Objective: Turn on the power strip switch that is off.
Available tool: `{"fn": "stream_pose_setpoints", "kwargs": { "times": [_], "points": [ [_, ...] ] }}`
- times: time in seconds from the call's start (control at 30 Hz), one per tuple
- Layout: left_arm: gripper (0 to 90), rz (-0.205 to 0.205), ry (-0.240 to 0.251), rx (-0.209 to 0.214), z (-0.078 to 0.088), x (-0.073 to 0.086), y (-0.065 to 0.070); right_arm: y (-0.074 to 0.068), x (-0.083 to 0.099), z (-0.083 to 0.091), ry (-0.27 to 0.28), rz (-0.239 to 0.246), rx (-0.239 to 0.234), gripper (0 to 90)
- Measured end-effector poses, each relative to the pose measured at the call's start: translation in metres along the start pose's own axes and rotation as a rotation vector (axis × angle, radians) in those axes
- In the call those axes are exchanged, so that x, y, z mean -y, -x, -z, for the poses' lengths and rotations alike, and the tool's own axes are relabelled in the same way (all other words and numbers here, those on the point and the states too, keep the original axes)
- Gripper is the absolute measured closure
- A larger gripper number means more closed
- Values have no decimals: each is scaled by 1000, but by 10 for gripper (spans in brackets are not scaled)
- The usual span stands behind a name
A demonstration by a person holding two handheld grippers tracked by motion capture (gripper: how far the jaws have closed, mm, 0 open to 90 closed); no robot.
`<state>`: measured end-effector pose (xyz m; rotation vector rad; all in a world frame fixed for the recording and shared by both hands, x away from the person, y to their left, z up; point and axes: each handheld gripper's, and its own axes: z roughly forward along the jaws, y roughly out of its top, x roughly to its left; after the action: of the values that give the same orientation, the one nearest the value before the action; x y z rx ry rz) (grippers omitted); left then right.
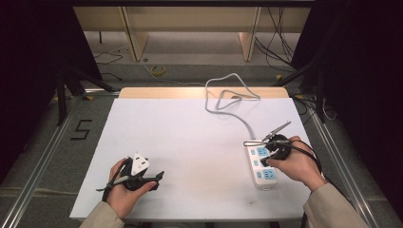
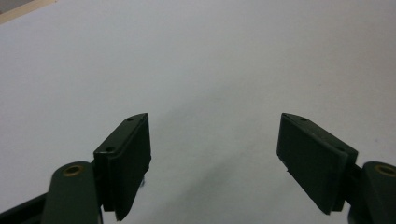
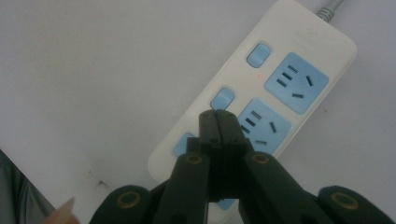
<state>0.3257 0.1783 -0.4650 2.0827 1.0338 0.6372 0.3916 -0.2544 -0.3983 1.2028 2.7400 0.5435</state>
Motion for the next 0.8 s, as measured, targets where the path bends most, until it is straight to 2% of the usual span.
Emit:
{"fn": "stream_pose_setpoints", "kwargs": {
  "times": [0.8],
  "points": [
    [258,0,0,0,0,0,0,-7,-4,-4,-48,35,-15,900]
  ]
}}
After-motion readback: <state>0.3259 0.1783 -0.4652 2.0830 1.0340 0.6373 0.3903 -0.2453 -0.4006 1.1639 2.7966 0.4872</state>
